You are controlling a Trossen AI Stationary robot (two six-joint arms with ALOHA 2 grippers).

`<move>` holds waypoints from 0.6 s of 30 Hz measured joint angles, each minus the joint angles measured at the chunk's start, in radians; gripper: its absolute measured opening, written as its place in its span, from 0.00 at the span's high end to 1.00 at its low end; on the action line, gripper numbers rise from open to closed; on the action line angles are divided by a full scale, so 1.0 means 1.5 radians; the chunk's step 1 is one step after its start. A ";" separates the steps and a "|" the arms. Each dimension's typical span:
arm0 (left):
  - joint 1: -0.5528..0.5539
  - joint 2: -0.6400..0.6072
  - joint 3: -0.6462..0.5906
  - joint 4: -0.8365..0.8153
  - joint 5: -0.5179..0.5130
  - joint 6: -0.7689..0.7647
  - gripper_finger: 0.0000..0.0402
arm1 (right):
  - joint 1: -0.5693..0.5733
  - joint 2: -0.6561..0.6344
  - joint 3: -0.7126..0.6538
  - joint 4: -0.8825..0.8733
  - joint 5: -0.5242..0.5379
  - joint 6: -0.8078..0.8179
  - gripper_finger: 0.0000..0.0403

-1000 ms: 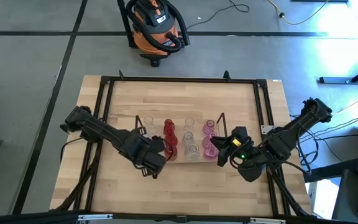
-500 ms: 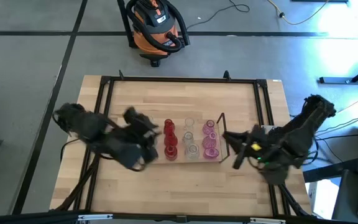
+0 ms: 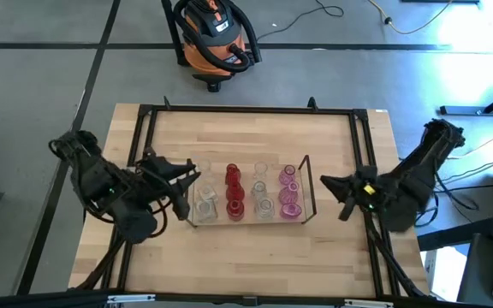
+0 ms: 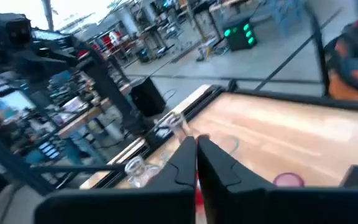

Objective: Sort vases onto shelf
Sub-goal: Return to Home Position

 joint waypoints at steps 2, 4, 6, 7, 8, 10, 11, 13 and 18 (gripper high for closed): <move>0.002 -0.037 -0.069 0.034 -0.002 -0.002 0.76 | -0.047 -0.027 -0.043 0.123 -0.059 -0.104 0.99; 0.014 -0.086 -0.135 0.078 -0.009 0.001 0.76 | -0.118 -0.054 -0.084 0.293 -0.173 -0.261 0.99; 0.029 -0.146 -0.201 0.127 -0.015 0.028 0.76 | -0.211 -0.069 -0.118 0.481 -0.330 -0.422 0.99; 0.037 -0.178 -0.236 0.159 -0.016 0.050 0.76 | -0.264 -0.074 -0.129 0.548 -0.407 -0.475 1.00; 0.045 -0.210 -0.270 0.195 -0.014 0.076 0.76 | -0.316 -0.077 -0.133 0.581 -0.471 -0.500 1.00; 0.063 -0.277 -0.339 0.282 -0.003 0.143 0.76 | -0.414 -0.089 -0.133 0.580 -0.565 -0.505 1.00; 0.072 -0.313 -0.374 0.333 0.005 0.185 0.76 | -0.458 -0.099 -0.134 0.558 -0.598 -0.504 1.00; 0.091 -0.388 -0.447 0.454 0.015 0.274 0.76 | -0.525 -0.119 -0.135 0.529 -0.636 -0.504 1.00; 0.137 -0.562 -0.666 0.836 0.097 0.531 0.76 | -0.621 -0.180 -0.141 0.533 -0.652 -0.544 1.00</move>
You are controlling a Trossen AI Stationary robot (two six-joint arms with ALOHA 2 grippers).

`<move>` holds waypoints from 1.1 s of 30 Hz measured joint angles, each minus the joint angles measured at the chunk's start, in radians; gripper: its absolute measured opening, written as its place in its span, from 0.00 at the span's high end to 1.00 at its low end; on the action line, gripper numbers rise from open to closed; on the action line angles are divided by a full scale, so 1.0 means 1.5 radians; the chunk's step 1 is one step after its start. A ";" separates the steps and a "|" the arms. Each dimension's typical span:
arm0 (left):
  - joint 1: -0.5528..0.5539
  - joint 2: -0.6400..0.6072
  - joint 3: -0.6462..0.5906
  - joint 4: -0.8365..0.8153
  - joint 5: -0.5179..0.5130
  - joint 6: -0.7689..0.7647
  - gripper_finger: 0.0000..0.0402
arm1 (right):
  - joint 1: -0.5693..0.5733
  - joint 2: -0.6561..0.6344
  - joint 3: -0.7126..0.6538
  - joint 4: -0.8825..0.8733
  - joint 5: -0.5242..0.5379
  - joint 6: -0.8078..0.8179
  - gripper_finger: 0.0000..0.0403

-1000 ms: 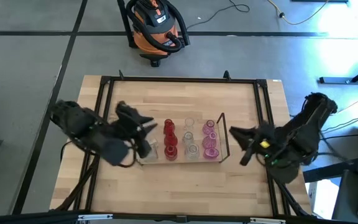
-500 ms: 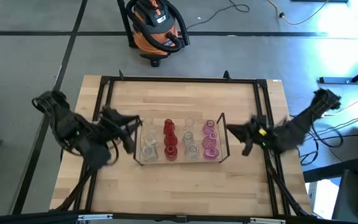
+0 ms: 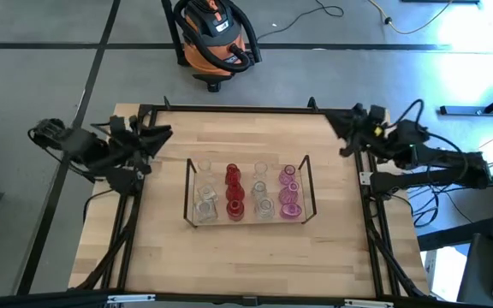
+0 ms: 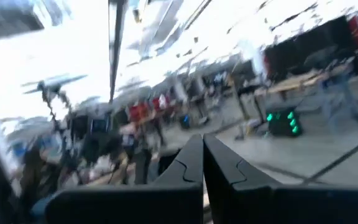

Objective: Sort vases onto shelf
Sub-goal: Return to Home Position

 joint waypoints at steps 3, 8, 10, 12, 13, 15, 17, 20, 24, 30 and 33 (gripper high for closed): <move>0.045 -0.082 -0.149 0.236 0.090 0.088 0.76 | -0.026 -0.058 -0.050 0.009 0.007 0.004 1.00; 0.091 -0.189 -0.333 0.409 0.145 0.106 0.78 | -0.027 -0.160 -0.214 0.112 0.035 0.073 1.00; 0.098 -0.224 -0.374 0.418 0.148 0.087 0.79 | -0.027 -0.194 -0.286 0.195 0.034 0.083 1.00; 0.101 -0.255 -0.408 0.416 0.150 0.066 0.79 | -0.027 -0.224 -0.349 0.273 0.042 0.089 1.00; 0.101 -0.270 -0.423 0.416 0.150 0.056 0.80 | -0.027 -0.239 -0.377 0.300 0.045 0.089 1.00; 0.101 -0.306 -0.454 0.415 0.153 0.037 0.80 | -0.027 -0.269 -0.422 0.329 0.058 0.103 1.00; 0.101 -0.346 -0.482 0.406 0.152 0.018 0.80 | -0.027 -0.294 -0.461 0.328 0.073 0.125 1.00; 0.101 -0.402 -0.532 0.390 0.140 -0.014 0.80 | -0.027 -0.325 -0.504 0.331 0.098 0.148 1.00; 0.101 -0.464 -0.596 0.381 0.099 -0.048 0.80 | -0.027 -0.352 -0.535 0.328 0.138 0.156 1.00; 0.100 -0.463 -0.648 0.363 0.097 -0.129 0.80 | -0.027 -0.360 -0.534 0.165 0.162 0.206 1.00; 0.100 -0.463 -0.647 0.276 0.132 -0.206 0.80 | -0.027 -0.360 -0.534 0.088 0.138 0.267 1.00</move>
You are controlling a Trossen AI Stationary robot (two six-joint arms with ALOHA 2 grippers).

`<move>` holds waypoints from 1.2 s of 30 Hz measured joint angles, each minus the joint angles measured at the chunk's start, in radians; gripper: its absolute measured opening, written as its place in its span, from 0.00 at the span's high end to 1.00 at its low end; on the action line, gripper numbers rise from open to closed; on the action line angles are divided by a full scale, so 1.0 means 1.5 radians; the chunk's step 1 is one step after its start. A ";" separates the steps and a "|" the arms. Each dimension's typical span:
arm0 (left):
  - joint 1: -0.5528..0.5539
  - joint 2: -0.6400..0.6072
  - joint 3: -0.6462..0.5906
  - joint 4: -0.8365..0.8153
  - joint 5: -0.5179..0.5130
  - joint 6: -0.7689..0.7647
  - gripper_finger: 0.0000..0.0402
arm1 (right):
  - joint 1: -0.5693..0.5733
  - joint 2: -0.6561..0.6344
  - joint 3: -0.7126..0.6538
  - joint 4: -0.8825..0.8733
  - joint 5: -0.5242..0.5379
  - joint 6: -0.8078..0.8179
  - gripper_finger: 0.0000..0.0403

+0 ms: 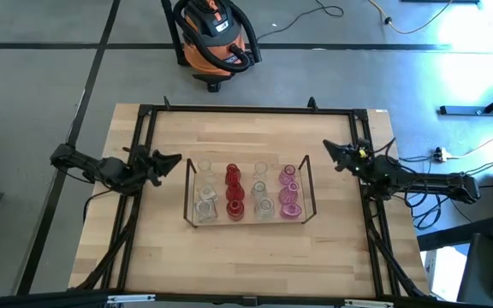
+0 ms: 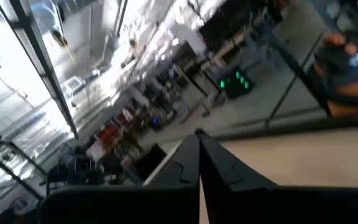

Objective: Sort vases onto shelf
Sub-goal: Return to Home Position

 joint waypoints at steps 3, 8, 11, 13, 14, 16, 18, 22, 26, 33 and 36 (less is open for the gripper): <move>-0.005 0.000 0.003 -0.044 0.013 -0.031 0.80 | 0.000 0.000 0.000 -0.026 -0.008 0.014 1.00; -0.015 0.000 0.004 -0.096 -0.045 -0.027 0.80 | 0.000 0.000 0.000 -0.049 0.017 0.013 1.00; -0.018 0.000 0.004 -0.132 -0.103 -0.011 0.80 | 0.000 0.000 0.000 -0.081 0.024 0.013 1.00; -0.017 0.001 0.005 -0.137 -0.127 0.021 0.80 | 0.000 0.000 0.000 -0.112 0.020 0.013 1.00; -0.017 0.003 0.005 -0.138 -0.132 0.035 0.80 | 0.000 0.000 0.000 -0.129 0.016 0.016 1.00; -0.017 0.004 0.005 -0.139 -0.140 0.067 0.80 | 0.000 0.000 0.000 -0.171 0.002 0.025 1.00; -0.017 0.005 0.005 -0.140 -0.142 0.095 0.80 | 0.000 0.004 0.002 -0.195 -0.017 0.033 1.00; -0.017 0.013 0.005 -0.142 -0.157 0.110 0.80 | 0.000 0.023 0.002 -0.197 -0.039 0.013 1.00; -0.017 0.033 0.005 -0.144 -0.168 0.147 0.80 | 0.000 0.043 0.002 -0.198 -0.056 -0.038 1.00; -0.017 0.094 0.005 -0.145 -0.170 0.287 0.80 | 0.000 0.078 0.002 -0.207 -0.161 -0.097 1.00; -0.017 0.117 0.005 -0.144 -0.165 0.291 0.80 | 0.000 0.088 0.002 -0.214 -0.210 -0.097 1.00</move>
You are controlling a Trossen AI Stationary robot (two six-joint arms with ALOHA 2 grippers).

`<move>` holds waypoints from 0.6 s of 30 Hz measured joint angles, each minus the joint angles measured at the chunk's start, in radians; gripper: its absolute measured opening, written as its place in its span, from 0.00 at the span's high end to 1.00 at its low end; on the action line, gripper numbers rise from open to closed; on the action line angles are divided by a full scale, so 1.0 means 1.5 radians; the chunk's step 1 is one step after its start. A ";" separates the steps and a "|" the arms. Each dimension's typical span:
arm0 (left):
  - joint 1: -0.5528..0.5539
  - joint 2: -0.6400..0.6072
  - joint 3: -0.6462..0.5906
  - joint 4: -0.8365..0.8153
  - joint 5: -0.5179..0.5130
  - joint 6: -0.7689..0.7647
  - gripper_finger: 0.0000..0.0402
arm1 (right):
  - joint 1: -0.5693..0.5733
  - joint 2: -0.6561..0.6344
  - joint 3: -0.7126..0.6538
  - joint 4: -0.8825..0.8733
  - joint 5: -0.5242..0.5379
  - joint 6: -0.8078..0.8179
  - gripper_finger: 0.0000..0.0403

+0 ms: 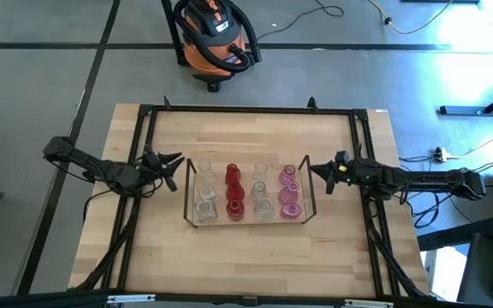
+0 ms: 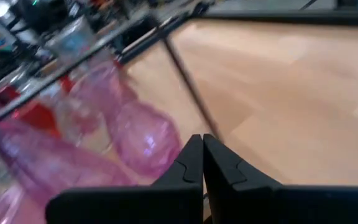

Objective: Sort vases onto shelf
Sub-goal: Return to Home Position

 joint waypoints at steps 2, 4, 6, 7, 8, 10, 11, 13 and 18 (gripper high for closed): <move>0.000 0.016 0.000 0.000 -0.001 0.000 0.80 | 0.000 0.007 0.000 -0.005 -0.031 0.000 1.00; 0.000 0.030 0.000 -0.001 -0.006 0.000 0.80 | 0.000 0.008 0.000 -0.011 -0.069 0.000 1.00; 0.000 0.038 0.000 -0.001 -0.006 0.000 0.80 | 0.000 0.008 0.000 -0.016 -0.102 0.001 1.00; 0.000 0.040 0.000 -0.001 -0.006 0.000 0.80 | 0.000 0.007 0.000 -0.017 -0.109 0.003 1.00; 0.000 0.040 0.000 -0.001 -0.006 0.000 0.80 | 0.000 0.008 0.000 -0.017 -0.109 0.004 1.00; 0.000 0.040 0.000 -0.001 -0.006 0.000 0.80 | 0.000 0.007 0.000 -0.017 -0.109 0.004 1.00; 0.000 0.040 0.000 -0.001 -0.006 0.000 0.80 | 0.000 0.007 0.000 -0.017 -0.109 0.004 1.00; 0.000 0.040 0.000 -0.001 -0.006 0.000 0.80 | 0.000 0.007 0.000 -0.017 -0.108 0.005 1.00; 0.000 0.040 0.000 -0.001 -0.006 0.000 0.80 | 0.000 0.007 0.000 -0.017 -0.108 0.005 1.00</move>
